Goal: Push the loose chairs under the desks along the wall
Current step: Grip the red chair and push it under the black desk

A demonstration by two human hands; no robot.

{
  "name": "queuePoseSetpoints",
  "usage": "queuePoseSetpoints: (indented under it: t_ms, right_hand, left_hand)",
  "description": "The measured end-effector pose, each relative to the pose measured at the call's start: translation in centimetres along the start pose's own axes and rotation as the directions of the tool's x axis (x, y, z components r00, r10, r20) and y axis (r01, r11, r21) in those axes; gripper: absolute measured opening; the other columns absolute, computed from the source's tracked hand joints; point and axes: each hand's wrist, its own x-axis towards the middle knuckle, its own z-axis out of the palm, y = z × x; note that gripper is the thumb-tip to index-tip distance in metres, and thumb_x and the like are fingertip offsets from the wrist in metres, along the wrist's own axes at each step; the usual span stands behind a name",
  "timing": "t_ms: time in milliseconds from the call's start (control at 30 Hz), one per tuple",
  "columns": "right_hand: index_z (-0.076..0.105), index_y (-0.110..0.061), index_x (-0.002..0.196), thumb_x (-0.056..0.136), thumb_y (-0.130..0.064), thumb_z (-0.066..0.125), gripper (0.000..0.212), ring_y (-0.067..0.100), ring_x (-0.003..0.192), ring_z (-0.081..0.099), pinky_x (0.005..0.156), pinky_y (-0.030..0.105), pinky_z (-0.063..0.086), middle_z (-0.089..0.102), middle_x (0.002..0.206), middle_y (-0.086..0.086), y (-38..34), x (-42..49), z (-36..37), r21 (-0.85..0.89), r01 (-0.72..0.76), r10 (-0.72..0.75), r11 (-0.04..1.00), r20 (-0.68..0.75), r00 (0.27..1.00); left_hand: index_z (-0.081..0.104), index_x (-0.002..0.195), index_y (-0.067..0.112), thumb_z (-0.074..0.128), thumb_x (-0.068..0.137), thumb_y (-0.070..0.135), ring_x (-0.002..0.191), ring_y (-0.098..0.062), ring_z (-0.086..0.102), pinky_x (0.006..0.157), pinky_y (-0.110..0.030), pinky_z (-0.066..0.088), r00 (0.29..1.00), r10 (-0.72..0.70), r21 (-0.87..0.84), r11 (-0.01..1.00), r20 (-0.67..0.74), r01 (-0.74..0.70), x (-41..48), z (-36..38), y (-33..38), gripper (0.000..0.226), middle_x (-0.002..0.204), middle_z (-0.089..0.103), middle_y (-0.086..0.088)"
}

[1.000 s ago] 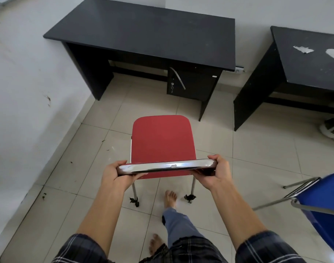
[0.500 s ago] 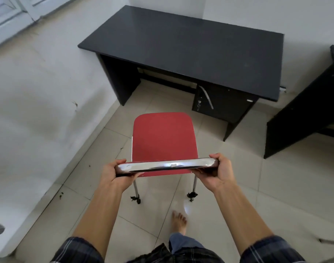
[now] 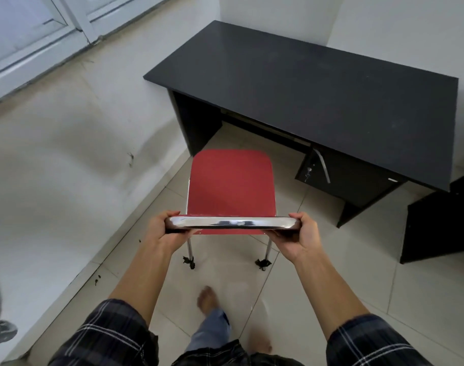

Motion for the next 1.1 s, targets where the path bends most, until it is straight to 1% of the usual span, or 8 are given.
queuePoseSetpoints:
  t_ms: [100,267,433,600,733,867,967,1100]
  right_hand:
    - [0.048,-0.005,0.102,0.084,-0.005,0.053,0.019,0.049,0.129,0.052,0.087,0.067,0.053,0.053,0.119,0.027,0.1,1.9,2.4,0.010,0.006,-0.006,1.000,-0.023,1.000]
    - [0.051,-0.004,0.107,0.082,-0.004,0.054,0.025,0.049,0.125,0.056,0.085,0.064,0.056,0.058,0.128,0.030,0.7,4.8,6.2,0.035,0.029,-0.027,0.999,-0.041,0.999]
    - [0.050,-0.004,0.106,0.084,-0.004,0.056,0.023,0.048,0.129,0.053,0.092,0.065,0.053,0.056,0.122,0.028,1.0,7.5,9.6,0.084,0.067,-0.062,0.994,-0.055,0.997]
    - [0.051,-0.005,0.107,0.084,-0.005,0.057,0.024,0.047,0.127,0.055,0.089,0.064,0.055,0.056,0.120,0.026,-0.5,11.0,12.7,0.127,0.078,-0.068,0.989,-0.078,0.995]
    - [0.052,-0.006,0.099,0.085,-0.005,0.057,0.015,0.042,0.114,0.059,0.080,0.060,0.059,0.056,0.113,0.022,-1.8,12.6,14.7,0.133,0.086,-0.077,0.987,-0.067,0.995]
    - [0.051,-0.006,0.088,0.086,-0.004,0.056,0.006,0.038,0.095,0.052,0.061,0.057,0.061,0.054,0.095,0.017,-4.6,15.2,17.8,0.134,0.094,-0.087,0.987,-0.054,0.995]
    - [0.048,-0.007,0.094,0.084,-0.003,0.058,0.014,0.039,0.103,0.050,0.060,0.057,0.060,0.050,0.103,0.019,-5.8,16.7,19.2,0.150,0.096,-0.086,0.984,-0.071,0.994]
    - [0.049,-0.007,0.098,0.083,-0.004,0.059,0.018,0.041,0.107,0.055,0.065,0.059,0.060,0.051,0.110,0.021,-6.6,18.4,20.6,0.166,0.089,-0.076,0.982,-0.085,0.993]
  left_hand:
    - [0.045,0.131,-0.002,0.045,0.091,0.000,0.120,-0.054,0.046,0.090,-0.071,0.039,0.999,-0.040,0.032,0.999,-0.025,0.041,2.1,1.4,2.7,0.040,0.121,0.052,-0.030]
    - [0.041,0.142,-0.001,0.045,0.088,0.000,0.122,-0.056,0.044,0.088,-0.071,0.041,0.994,-0.090,0.079,0.992,-0.061,0.095,5.7,3.1,6.9,0.054,0.134,0.048,-0.032]
    - [0.049,0.113,-0.002,0.042,0.091,0.001,0.125,-0.057,0.040,0.093,-0.069,0.039,0.996,-0.091,0.104,0.990,-0.016,0.092,8.4,5.7,10.7,0.023,0.129,0.048,-0.033]
    - [0.038,0.141,-0.001,0.046,0.083,-0.002,0.120,-0.061,0.042,0.085,-0.075,0.039,0.994,-0.106,0.185,0.977,-0.005,0.105,11.8,10.2,14.1,0.059,0.133,0.046,-0.036]
    - [0.036,0.143,-0.001,0.047,0.084,-0.003,0.117,-0.061,0.044,0.077,-0.076,0.039,0.994,-0.108,0.156,0.982,0.006,0.106,13.6,12.7,15.2,0.060,0.131,0.046,-0.036]
    - [0.036,0.144,-0.001,0.047,0.084,-0.003,0.124,-0.061,0.039,0.089,-0.076,0.036,0.995,-0.093,0.199,0.975,-0.047,0.100,16.9,16.5,17.0,0.061,0.137,0.042,-0.036]
    - [0.035,0.141,-0.004,0.047,0.085,-0.004,0.125,-0.062,0.037,0.097,-0.075,0.033,0.994,-0.106,0.171,0.980,-0.008,0.106,18.1,18.6,17.7,0.057,0.136,0.041,-0.038]
    - [0.032,0.142,-0.006,0.050,0.076,-0.007,0.123,-0.065,0.036,0.099,-0.075,0.032,0.992,-0.128,0.201,0.972,-0.001,0.126,19.8,20.3,19.3,0.069,0.137,0.039,-0.041]
